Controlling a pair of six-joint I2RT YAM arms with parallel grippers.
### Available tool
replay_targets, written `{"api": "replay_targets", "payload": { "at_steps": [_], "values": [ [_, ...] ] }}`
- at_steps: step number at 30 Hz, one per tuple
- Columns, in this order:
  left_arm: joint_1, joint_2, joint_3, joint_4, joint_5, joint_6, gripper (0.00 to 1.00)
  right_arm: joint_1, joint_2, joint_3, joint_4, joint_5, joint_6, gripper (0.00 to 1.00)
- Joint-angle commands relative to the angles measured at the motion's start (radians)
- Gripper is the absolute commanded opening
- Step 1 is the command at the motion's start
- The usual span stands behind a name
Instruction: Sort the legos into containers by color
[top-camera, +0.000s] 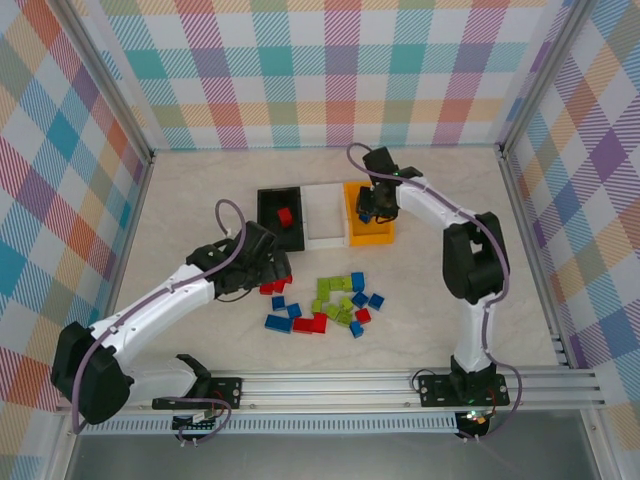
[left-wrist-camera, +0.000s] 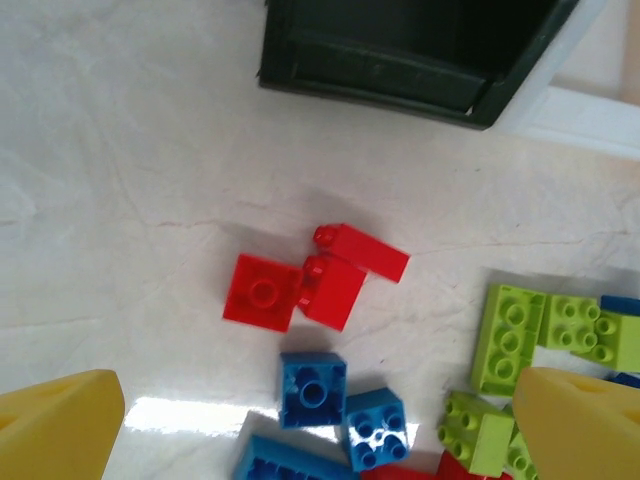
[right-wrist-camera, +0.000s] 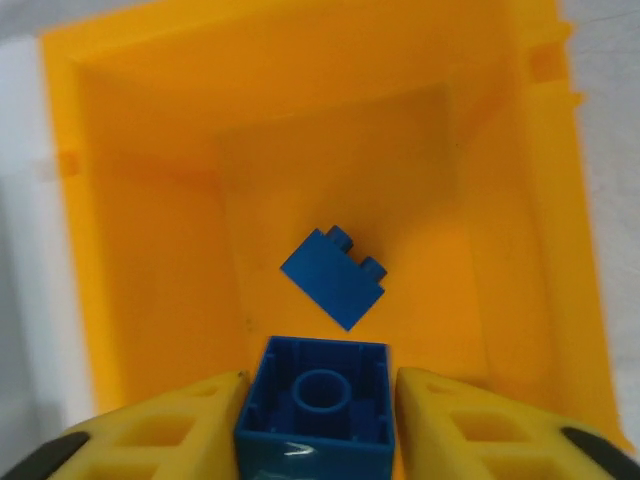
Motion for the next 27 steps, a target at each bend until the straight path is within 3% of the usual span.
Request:
{"api": "replay_targets", "payload": {
  "at_steps": [1,3,9,11,21,27],
  "values": [
    [0.008,-0.047,-0.029,-0.047,0.000,-0.033,0.98,-0.003,-0.002,0.076,-0.033,-0.022,0.009,0.62],
    [0.008,-0.061,-0.042,-0.059,0.020,-0.031,0.96,-0.003,-0.032,0.079,-0.031,-0.032,0.008,0.68],
    [-0.042,-0.039,-0.106,-0.035,0.075,-0.027,0.93,0.014,-0.198,-0.086,0.037,-0.074,0.003,0.67],
    [-0.060,0.011,-0.113,-0.013,0.076,-0.027,0.85,0.016,-0.257,-0.167,0.070,-0.085,0.012,0.66],
    [-0.064,0.227,-0.036,0.066,-0.017,0.003,0.84,0.019,-0.376,-0.326,0.104,-0.080,0.003,0.64],
    [-0.067,0.338,0.080,0.013,-0.113,0.090,0.72,0.018,-0.398,-0.345,0.107,-0.067,-0.005,0.64]
  ]
}}
